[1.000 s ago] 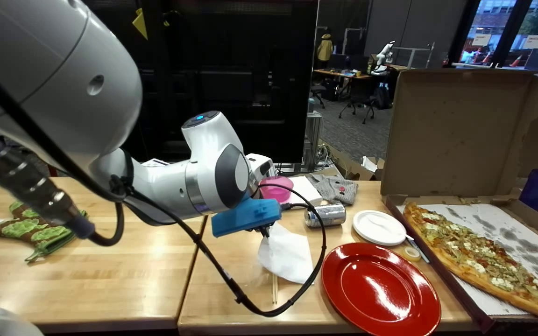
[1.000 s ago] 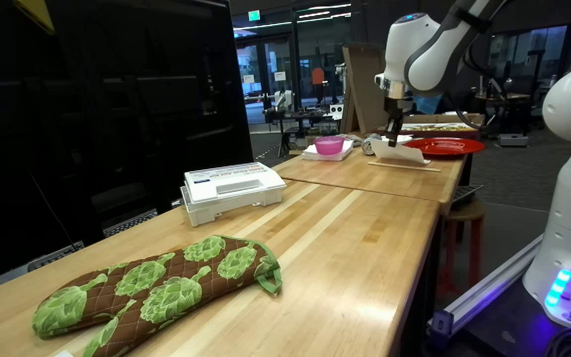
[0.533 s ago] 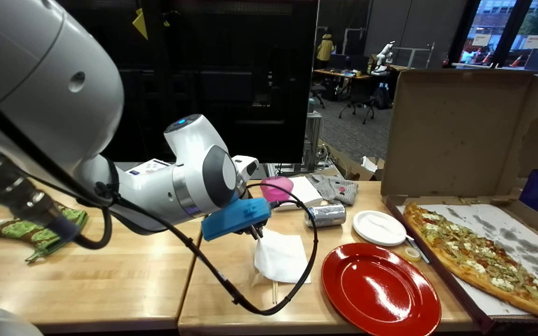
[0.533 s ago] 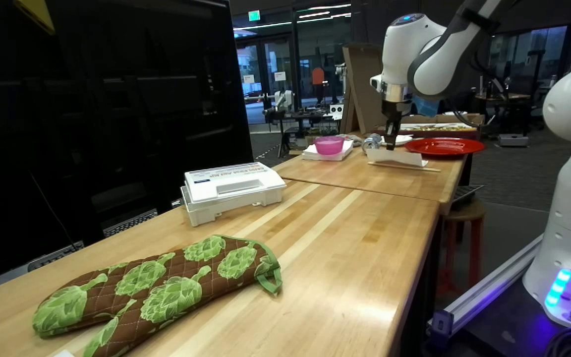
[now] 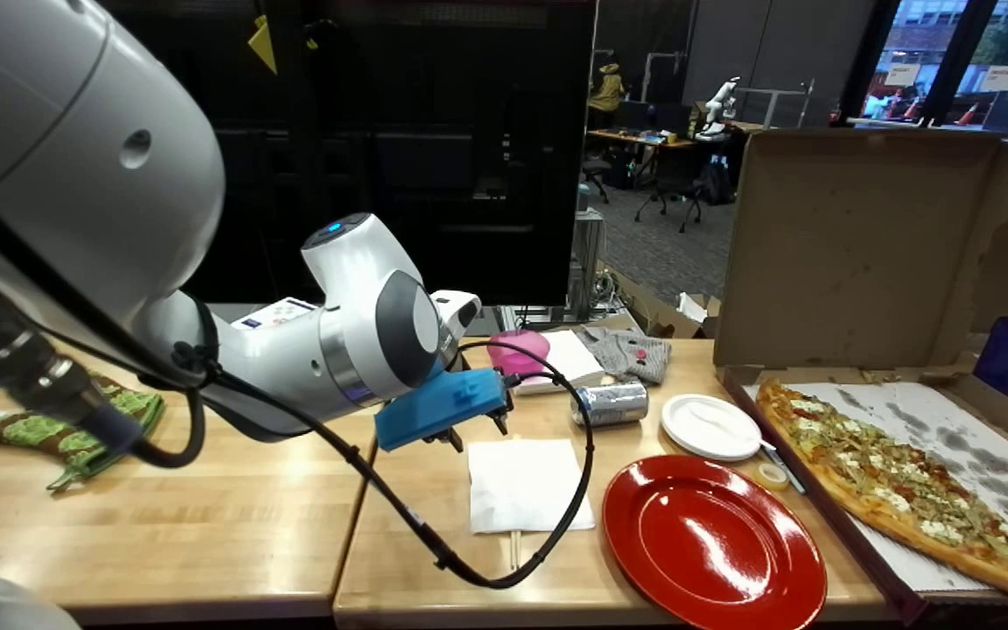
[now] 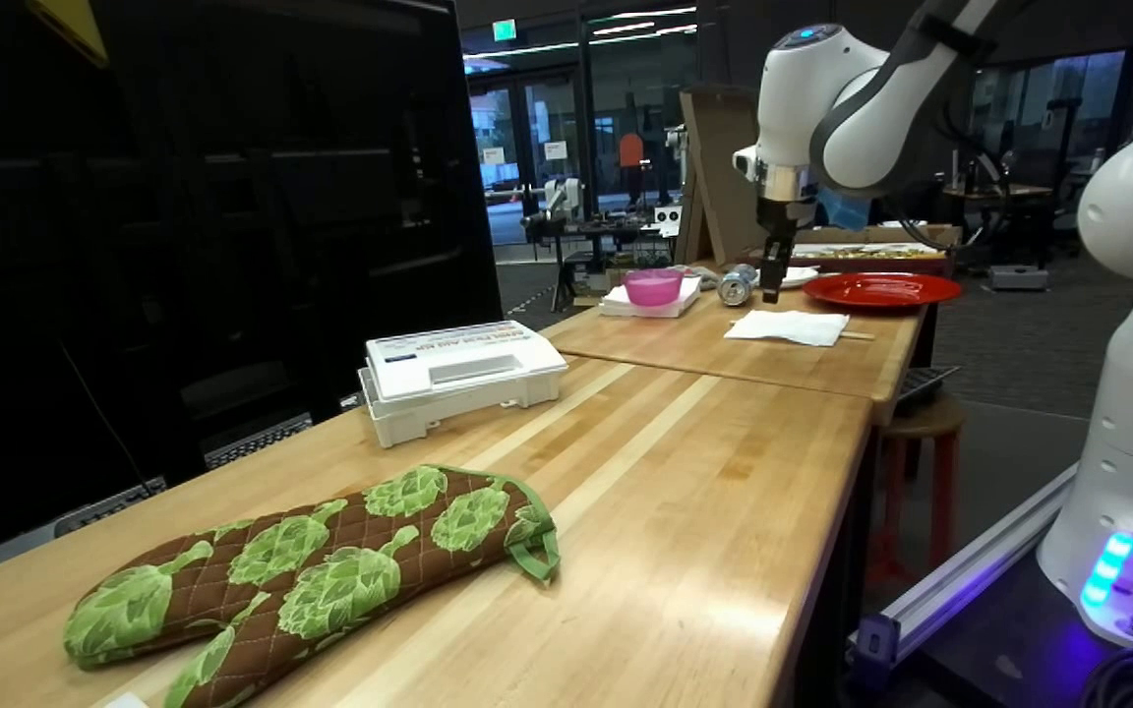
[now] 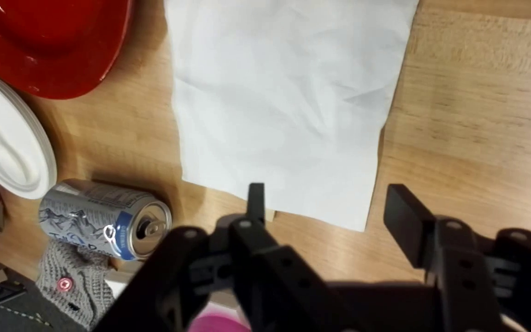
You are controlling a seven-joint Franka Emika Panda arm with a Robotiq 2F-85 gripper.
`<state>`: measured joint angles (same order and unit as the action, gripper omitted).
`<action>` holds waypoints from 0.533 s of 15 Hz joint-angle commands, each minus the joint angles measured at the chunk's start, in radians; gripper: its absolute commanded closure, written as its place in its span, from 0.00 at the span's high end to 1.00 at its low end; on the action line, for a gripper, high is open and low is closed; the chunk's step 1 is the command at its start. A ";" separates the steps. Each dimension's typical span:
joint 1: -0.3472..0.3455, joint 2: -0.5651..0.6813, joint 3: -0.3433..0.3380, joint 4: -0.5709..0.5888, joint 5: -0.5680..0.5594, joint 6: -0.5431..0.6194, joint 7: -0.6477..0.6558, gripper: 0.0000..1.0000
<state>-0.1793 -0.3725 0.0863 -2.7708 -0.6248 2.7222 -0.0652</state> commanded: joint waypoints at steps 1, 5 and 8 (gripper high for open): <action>0.003 -0.034 -0.024 -0.005 0.000 -0.007 0.019 0.98; -0.107 -0.027 -0.023 0.019 -0.032 0.077 0.186 1.00; -0.186 -0.012 -0.037 0.041 -0.018 0.133 0.253 1.00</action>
<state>-0.3025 -0.3839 0.0635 -2.7438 -0.6257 2.8085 0.1170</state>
